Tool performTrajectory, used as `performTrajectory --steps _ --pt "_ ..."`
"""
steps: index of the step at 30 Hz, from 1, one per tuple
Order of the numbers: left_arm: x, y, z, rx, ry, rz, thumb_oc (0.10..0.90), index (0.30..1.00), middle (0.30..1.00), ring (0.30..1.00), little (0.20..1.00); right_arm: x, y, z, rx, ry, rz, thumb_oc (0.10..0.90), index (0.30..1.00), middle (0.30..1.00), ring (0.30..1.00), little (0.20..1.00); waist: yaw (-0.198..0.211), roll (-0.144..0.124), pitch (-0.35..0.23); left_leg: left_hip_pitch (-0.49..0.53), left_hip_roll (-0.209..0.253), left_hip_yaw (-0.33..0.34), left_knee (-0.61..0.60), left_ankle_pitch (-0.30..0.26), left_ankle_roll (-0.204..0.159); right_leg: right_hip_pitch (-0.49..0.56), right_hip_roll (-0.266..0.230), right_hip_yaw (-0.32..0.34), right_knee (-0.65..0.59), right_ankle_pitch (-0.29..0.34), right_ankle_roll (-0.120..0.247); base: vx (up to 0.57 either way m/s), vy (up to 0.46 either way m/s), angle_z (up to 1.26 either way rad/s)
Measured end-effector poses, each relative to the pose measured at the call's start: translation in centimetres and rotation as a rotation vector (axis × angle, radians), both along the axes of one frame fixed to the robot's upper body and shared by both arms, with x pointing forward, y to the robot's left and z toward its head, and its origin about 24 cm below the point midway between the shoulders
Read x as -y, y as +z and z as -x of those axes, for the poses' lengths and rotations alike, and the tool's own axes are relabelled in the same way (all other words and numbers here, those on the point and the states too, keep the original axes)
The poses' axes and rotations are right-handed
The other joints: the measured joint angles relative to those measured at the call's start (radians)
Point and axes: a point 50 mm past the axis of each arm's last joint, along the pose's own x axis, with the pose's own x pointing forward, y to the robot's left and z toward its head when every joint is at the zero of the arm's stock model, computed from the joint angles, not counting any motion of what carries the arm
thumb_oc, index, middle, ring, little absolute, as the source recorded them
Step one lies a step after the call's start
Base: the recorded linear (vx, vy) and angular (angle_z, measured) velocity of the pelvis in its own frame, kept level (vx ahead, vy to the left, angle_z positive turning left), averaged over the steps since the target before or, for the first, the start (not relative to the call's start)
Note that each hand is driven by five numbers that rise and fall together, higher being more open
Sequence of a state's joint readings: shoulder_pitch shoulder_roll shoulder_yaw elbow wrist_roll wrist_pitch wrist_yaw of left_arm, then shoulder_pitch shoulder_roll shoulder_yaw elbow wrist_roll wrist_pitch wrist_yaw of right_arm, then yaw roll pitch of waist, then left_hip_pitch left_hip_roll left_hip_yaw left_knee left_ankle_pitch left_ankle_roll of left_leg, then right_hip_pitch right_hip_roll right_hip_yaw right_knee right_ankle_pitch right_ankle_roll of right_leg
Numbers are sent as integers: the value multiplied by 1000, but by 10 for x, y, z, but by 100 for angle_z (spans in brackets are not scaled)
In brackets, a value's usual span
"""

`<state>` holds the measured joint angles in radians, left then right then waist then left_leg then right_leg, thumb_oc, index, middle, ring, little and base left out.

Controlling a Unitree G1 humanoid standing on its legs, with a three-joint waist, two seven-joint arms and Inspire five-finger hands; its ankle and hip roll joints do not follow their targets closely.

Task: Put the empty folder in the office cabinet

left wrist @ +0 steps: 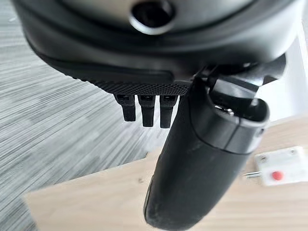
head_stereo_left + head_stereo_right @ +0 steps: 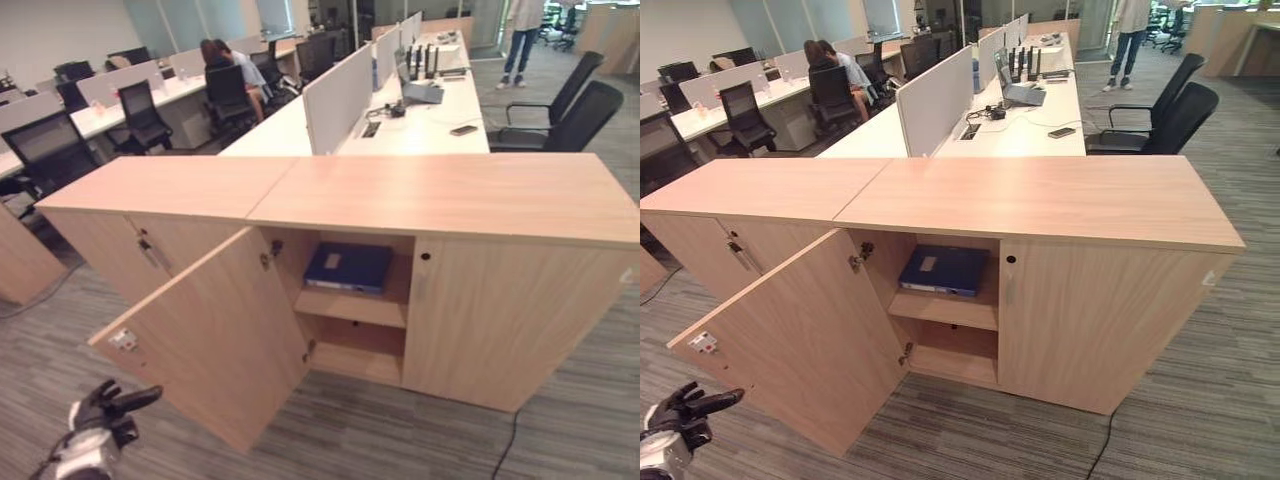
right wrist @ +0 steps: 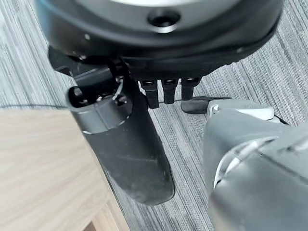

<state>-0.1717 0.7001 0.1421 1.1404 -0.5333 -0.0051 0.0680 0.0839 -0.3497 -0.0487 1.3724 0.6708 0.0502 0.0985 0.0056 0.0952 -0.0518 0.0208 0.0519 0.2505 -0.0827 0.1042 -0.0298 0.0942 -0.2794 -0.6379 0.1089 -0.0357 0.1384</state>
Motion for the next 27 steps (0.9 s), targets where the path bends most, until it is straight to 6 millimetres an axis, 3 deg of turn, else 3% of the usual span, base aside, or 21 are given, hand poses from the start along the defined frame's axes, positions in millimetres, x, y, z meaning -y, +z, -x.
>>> performTrajectory --steps 5,15,20,23,27 --pt "5 18 -28 62 -104 -39 800 900 900 900 900 2 1 2 -2 -3 3 800 900 900 900 900 0 -2 0 -2 -2 12 0 1 1 -16 -3 15 17 -5 8 -8 -13 -6" --pt "-5 28 -41 -60 -138 -93 800 900 900 900 900 4 1 7 -15 1 7 800 900 900 900 900 -4 -20 0 0 -2 18 0 -2 -2 -24 -9 25 30 -5 8 2 4 -1" --pt "-1 32 -48 -14 -136 -92 800 900 900 900 900 2 1 9 -16 2 -4 800 900 900 900 900 3 -37 3 -6 -5 18 0 0 1 -34 -13 28 41 -6 9 -3 2 1" --pt "18 27 -48 59 -208 -93 800 900 900 900 900 3 1 14 -23 -12 -2 800 900 900 900 900 30 -48 7 -8 -9 13 -3 -1 6 -33 -17 28 46 -7 11 -13 14 6" --pt "67 15 -21 236 -374 87 800 900 900 900 900 2 1 27 -34 -59 -10 800 900 900 900 900 73 -55 10 -14 -34 -4 -4 -8 25 -28 -36 25 44 -5 23 10 23 20"
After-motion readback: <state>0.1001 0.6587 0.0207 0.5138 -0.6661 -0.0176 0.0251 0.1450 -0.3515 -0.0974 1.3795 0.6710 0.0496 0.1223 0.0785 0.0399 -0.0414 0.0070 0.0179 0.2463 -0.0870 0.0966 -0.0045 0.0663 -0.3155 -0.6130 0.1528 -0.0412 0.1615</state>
